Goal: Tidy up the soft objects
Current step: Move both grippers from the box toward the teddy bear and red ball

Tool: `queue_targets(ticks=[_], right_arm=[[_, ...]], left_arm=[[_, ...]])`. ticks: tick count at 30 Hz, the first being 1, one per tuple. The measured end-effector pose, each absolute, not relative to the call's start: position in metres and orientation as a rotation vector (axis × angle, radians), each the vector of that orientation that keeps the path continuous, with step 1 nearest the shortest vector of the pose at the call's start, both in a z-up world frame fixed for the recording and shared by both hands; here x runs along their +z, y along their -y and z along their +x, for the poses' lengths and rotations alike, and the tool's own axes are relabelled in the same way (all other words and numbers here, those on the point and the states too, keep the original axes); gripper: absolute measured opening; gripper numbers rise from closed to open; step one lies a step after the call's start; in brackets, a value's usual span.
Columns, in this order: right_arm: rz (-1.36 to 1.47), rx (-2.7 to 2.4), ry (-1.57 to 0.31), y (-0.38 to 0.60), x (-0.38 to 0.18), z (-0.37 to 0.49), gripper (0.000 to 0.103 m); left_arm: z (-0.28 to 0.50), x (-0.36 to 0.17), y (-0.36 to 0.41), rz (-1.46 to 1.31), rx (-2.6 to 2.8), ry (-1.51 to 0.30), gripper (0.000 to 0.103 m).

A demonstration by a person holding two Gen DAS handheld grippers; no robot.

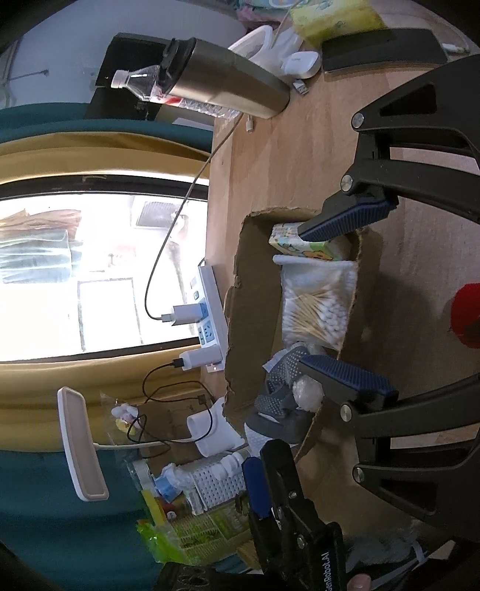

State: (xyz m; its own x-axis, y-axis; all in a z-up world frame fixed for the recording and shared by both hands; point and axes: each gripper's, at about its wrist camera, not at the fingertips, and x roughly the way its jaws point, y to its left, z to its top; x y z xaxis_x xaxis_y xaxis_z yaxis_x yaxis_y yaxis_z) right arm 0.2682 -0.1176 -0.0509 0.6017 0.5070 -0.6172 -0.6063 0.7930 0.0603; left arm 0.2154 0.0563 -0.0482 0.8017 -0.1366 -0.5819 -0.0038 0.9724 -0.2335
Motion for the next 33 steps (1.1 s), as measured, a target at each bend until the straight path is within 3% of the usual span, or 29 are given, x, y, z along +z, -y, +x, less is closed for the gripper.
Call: queue_targets(ticks=[33], right_arm=[[-0.155,0.611,-0.652,0.151,-0.055,0.206,0.067]], left_arm=[[0.149,-0.061,-0.033,-0.244,-0.098,-0.639,0.069]])
